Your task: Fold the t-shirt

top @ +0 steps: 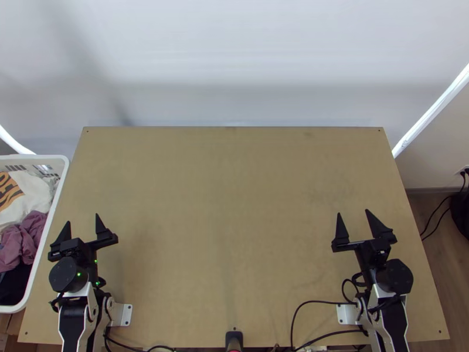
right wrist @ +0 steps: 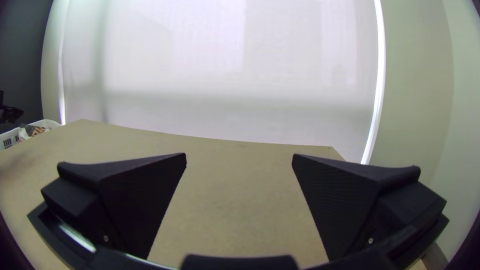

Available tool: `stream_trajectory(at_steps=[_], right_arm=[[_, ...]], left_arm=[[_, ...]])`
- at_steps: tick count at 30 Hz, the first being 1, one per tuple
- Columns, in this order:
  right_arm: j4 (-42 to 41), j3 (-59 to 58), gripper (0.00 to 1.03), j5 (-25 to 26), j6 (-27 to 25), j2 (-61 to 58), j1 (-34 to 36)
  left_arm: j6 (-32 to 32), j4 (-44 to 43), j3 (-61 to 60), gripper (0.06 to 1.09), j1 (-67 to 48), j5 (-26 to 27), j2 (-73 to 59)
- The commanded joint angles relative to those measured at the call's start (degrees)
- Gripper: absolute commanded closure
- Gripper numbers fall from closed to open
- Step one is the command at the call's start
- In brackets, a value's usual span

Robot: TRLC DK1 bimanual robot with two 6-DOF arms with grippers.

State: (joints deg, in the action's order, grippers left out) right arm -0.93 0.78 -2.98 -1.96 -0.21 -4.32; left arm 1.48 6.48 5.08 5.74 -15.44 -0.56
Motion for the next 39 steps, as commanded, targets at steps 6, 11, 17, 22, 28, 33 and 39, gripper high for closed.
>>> stream_trajectory(at_steps=[6, 11, 17, 22, 28, 33, 39], right_arm=[[0.8, -0.3, 0.04, 0.3, -0.3, 0.3, 0.4], [0.8, -0.3, 0.04, 0.3, -0.3, 0.3, 0.4], [0.8, -0.3, 0.04, 0.3, -0.3, 0.3, 0.4], [0.8, -0.3, 0.04, 0.3, -0.3, 0.3, 0.4], [0.8, -0.3, 0.04, 0.3, -0.3, 0.3, 0.4], [0.8, -0.3, 0.04, 0.3, -0.3, 0.3, 0.4], [0.8, -0.3, 0.04, 0.3, -0.3, 0.3, 0.4]], left_arm=[[-0.6, 1.6, -2.2, 0.10, 0.3, 0.3, 0.6], [-0.7, 1.6, -2.2, 0.10, 0.3, 0.3, 0.6], [-0.7, 1.6, -2.1, 0.10, 0.3, 0.3, 0.6], [-0.7, 1.6, -2.2, 0.10, 0.2, 0.3, 0.6], [-0.6, 1.6, -2.2, 0.10, 0.3, 0.3, 0.6], [-0.6, 1.6, -2.2, 0.10, 0.3, 0.3, 0.6], [-4.2, 2.3, -2.0, 0.10, -1.3, 3.0, 0.5]])
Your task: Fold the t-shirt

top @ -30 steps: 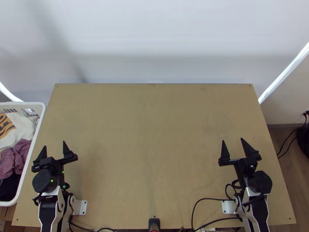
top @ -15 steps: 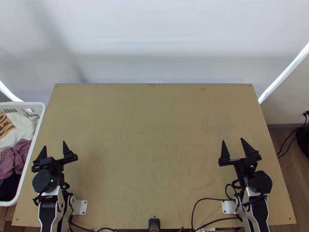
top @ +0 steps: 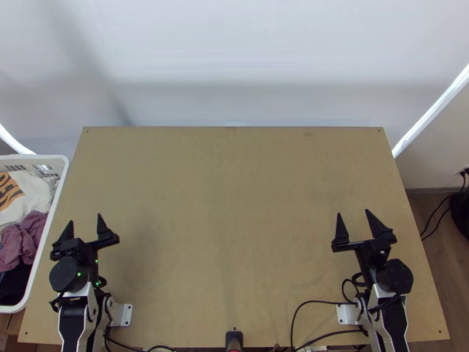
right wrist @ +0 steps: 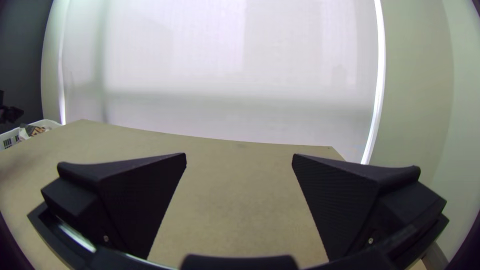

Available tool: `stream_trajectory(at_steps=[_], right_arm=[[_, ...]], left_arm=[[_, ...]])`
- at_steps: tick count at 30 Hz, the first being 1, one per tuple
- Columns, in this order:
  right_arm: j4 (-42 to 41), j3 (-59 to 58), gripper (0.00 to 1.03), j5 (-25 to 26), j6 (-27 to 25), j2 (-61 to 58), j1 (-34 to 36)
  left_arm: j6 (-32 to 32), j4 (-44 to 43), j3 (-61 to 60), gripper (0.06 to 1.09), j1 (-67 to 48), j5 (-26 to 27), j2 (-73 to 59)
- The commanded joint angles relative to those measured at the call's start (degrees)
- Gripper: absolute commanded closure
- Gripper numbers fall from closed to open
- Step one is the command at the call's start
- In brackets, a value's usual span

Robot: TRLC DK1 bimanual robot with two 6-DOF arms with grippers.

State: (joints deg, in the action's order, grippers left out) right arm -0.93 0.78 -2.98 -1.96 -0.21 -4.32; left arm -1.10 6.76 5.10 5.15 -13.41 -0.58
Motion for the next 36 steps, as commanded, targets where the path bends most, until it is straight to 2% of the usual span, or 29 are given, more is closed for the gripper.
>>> stream_trajectory(at_steps=[1, 4, 9, 12, 15, 19, 24, 30, 36], right_arm=[[0.8, -0.3, 0.04, 0.3, -0.3, 0.3, 0.4], [0.8, -0.3, 0.04, 0.3, -0.3, 0.3, 0.4], [0.8, -0.3, 0.04, 0.3, -0.3, 0.3, 0.4], [0.8, -0.3, 0.04, 0.3, -0.3, 0.3, 0.4], [0.8, -0.3, 0.04, 0.3, -0.3, 0.3, 0.4], [0.8, -0.3, 0.04, 0.3, -0.3, 0.3, 0.4], [0.8, -0.3, 0.04, 0.3, -0.3, 0.3, 0.4], [0.8, -0.3, 0.04, 0.3, -0.3, 0.3, 0.4], [0.8, -0.3, 0.04, 0.3, -0.3, 0.3, 0.4]], left_arm=[[-1.6, 2.0, -2.0, 0.10, -1.0, 1.0, 0.6], [-1.7, 1.9, -2.0, 0.10, 1.3, -1.3, 0.5], [-0.7, 1.8, -2.0, 0.10, 9.9, -1.2, 0.6], [2.7, 1.0, -2.1, 0.10, 11.1, 0.0, 0.7], [3.7, 0.6, -1.1, 0.10, 11.8, 0.7, 0.7], [4.1, 1.4, 2.5, 0.10, 13.5, 4.4, 0.6], [2.1, 10.7, 11.2, 0.10, 12.9, 5.0, -1.4], [-1.4, 17.5, 20.8, 0.10, 12.7, 5.1, -9.8], [-1.4, 21.6, 27.7, 0.10, 13.9, 5.3, -18.1]])
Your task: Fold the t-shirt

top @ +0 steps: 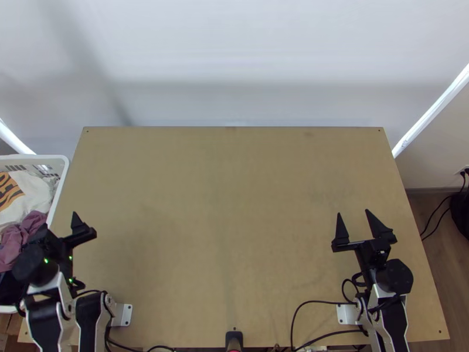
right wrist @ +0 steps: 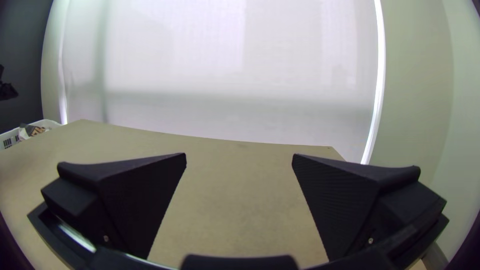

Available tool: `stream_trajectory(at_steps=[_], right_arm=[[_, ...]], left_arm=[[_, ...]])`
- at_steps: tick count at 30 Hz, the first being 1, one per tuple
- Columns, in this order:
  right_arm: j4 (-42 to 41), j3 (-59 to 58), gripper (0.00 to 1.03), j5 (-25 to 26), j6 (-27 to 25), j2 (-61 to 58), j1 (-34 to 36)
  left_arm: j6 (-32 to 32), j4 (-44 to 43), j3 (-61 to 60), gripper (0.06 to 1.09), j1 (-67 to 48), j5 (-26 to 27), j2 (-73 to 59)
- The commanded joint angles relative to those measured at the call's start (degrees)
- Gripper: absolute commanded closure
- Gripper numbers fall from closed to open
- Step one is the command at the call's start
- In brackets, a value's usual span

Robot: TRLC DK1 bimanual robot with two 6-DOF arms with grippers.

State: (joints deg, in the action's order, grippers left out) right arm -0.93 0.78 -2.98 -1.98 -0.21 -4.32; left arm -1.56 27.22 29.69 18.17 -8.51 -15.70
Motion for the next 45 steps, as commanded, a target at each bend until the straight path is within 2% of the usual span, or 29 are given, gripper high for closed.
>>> stream_trajectory(at_steps=[1, 5, 12, 16, 27, 34, 45], right_arm=[[0.8, -0.3, 0.04, 0.3, -0.3, 0.3, 0.4], [0.8, -0.3, 0.04, 0.3, -0.3, 0.3, 0.4], [0.8, -0.3, 0.04, 0.3, -0.3, 0.3, 0.4], [0.8, -0.3, 0.04, 0.3, -0.3, 0.3, 0.4], [0.8, -0.3, 0.04, 0.3, -0.3, 0.3, 0.4], [0.8, -0.3, 0.04, 0.3, -0.3, 0.3, 0.4], [0.8, -0.3, 0.04, 0.3, -0.3, 0.3, 0.4]], left_arm=[[-0.7, 1.7, 3.9, 0.10, 1.6, 0.5, -4.3], [0.2, 3.7, 6.7, 0.10, 7.1, 3.5, -10.4], [3.8, 3.0, 9.6, 0.10, 23.1, 16.7, -23.0], [6.2, 0.4, 10.6, 0.10, 29.3, 19.4, -31.7], [13.0, -5.8, 18.4, 0.11, 37.8, 19.4, -54.5], [15.2, 0.9, 31.7, 0.11, 42.8, 18.8, -73.9], [20.9, -0.2, 44.4, 0.11, 47.2, 16.5, -93.5]])
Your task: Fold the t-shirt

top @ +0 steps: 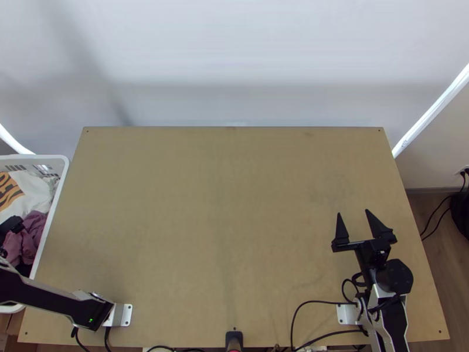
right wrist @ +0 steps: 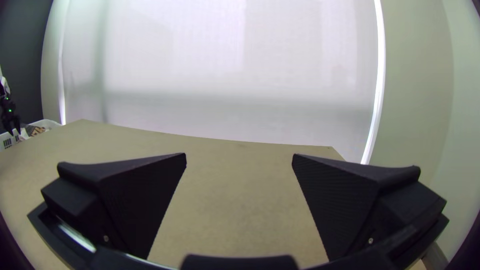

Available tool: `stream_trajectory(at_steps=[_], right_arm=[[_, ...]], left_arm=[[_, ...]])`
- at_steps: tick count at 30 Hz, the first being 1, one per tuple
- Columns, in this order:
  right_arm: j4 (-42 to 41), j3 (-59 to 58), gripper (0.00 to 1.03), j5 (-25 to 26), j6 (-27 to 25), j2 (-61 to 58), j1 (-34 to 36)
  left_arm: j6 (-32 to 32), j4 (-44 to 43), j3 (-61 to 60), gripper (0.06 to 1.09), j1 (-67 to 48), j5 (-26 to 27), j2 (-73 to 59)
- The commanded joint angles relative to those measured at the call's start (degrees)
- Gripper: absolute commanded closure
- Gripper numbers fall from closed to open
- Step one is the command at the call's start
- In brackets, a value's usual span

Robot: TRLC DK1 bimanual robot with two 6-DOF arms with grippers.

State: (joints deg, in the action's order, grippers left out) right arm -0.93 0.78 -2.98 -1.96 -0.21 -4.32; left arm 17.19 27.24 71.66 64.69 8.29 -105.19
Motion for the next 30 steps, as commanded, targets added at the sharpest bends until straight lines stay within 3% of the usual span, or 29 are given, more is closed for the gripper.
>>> stream_trajectory(at_steps=[1, 7, 8, 9, 11, 15, 18, 24, 30], right_arm=[[0.8, -0.3, 0.04, 0.3, -0.3, 0.3, 0.4], [0.8, -0.3, 0.04, 0.3, -0.3, 0.3, 0.4], [0.8, -0.3, 0.04, 0.3, -0.3, 0.3, 0.4], [0.8, -0.3, 0.04, 0.3, -0.3, 0.3, 0.4], [0.8, -0.3, 0.04, 0.3, -0.3, 0.3, 0.4], [0.8, -0.3, 0.04, 0.3, -0.3, 0.3, 0.4], [0.8, -0.3, 0.04, 0.3, -0.3, 0.3, 0.4], [0.8, -0.3, 0.04, 0.3, -0.3, 0.3, 0.4], [0.8, -0.3, 0.04, 0.3, -0.3, 0.3, 0.4]], left_arm=[[2.1, -0.6, 2.6, 0.11, 0.9, -0.4, -5.0], [3.5, -5.1, 2.1, 0.12, 1.1, -1.4, -10.1], [3.6, -6.2, 1.8, 0.19, 1.2, -1.4, -10.5], [3.6, -8.2, 1.3, 0.38, 1.4, -1.4, -10.5], [3.6, -15.9, -1.2, 1.02, 1.7, -1.4, -9.2], [4.0, -13.7, -0.2, 1.05, 1.7, 0.2, -5.2], [2.2, -9.6, 0.2, 1.05, 1.5, 5.5, 1.7], [-1.6, -3.8, 2.0, 1.05, -0.3, 10.9, 16.3], [-3.8, 0.0, 3.6, 1.05, -2.6, 14.0, 28.4]])
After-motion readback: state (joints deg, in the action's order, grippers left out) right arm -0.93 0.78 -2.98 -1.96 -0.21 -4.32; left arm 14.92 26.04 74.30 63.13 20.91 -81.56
